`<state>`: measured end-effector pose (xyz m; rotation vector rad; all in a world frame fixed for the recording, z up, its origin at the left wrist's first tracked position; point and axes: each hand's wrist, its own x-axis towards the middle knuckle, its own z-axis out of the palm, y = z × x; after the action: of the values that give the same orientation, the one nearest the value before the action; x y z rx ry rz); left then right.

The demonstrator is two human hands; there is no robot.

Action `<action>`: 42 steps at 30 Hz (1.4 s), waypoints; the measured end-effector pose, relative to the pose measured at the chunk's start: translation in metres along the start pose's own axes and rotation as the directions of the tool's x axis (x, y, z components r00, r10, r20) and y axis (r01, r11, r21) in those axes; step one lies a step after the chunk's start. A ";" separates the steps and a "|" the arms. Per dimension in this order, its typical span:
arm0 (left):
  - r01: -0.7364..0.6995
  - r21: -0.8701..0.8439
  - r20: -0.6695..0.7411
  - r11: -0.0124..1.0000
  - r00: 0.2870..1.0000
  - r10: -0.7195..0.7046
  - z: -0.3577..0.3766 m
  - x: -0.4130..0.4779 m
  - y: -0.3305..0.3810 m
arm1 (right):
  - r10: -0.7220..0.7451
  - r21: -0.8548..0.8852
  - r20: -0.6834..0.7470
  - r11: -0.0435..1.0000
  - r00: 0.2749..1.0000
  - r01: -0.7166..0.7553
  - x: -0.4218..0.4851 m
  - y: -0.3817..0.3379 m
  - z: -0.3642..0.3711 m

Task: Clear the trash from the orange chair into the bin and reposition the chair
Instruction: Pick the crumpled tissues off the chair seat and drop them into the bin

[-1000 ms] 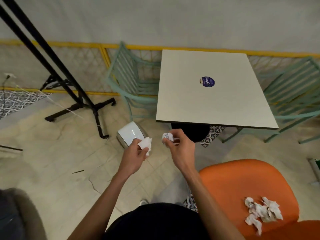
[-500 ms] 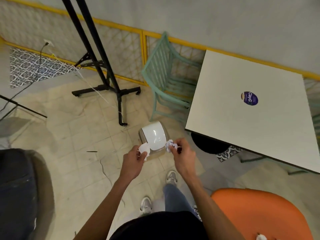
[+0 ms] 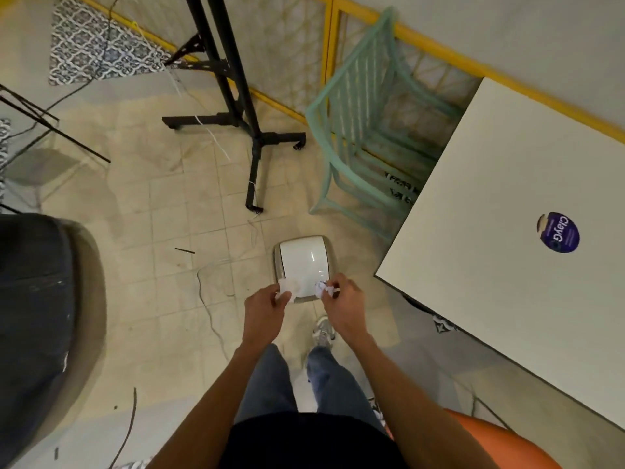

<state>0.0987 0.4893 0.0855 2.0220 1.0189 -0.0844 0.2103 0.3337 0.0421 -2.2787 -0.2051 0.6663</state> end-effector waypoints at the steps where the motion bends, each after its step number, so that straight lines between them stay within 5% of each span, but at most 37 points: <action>1: 0.025 0.002 -0.001 1.000 1.000 -0.025 0.005 0.005 -0.003 | 0.007 -0.027 0.025 1.000 1.000 -0.006 0.010 0.005 0.008; 11: 0.188 -0.044 0.072 0.981 0.980 -0.184 0.031 0.034 -0.028 | -0.001 -0.113 0.102 0.994 0.995 0.012 0.061 0.026 0.062; 23: 0.127 0.179 0.175 0.976 0.972 -0.159 0.072 0.073 -0.035 | 0.008 -0.114 0.218 0.993 0.976 0.018 0.095 0.025 0.088; 29: 0.080 0.239 0.227 0.968 0.964 -0.136 0.104 0.103 -0.020 | -0.067 -0.247 0.290 0.958 0.955 0.142 0.101 0.033 0.077; 42: -0.013 0.264 0.310 0.964 0.948 -0.072 0.084 0.093 -0.029 | -0.048 -0.135 0.218 0.988 0.975 0.078 0.072 0.015 0.046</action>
<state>0.1651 0.4968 -0.0246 2.1400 0.8659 -0.5718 0.2468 0.3749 -0.0243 -2.3229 -0.4399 0.8897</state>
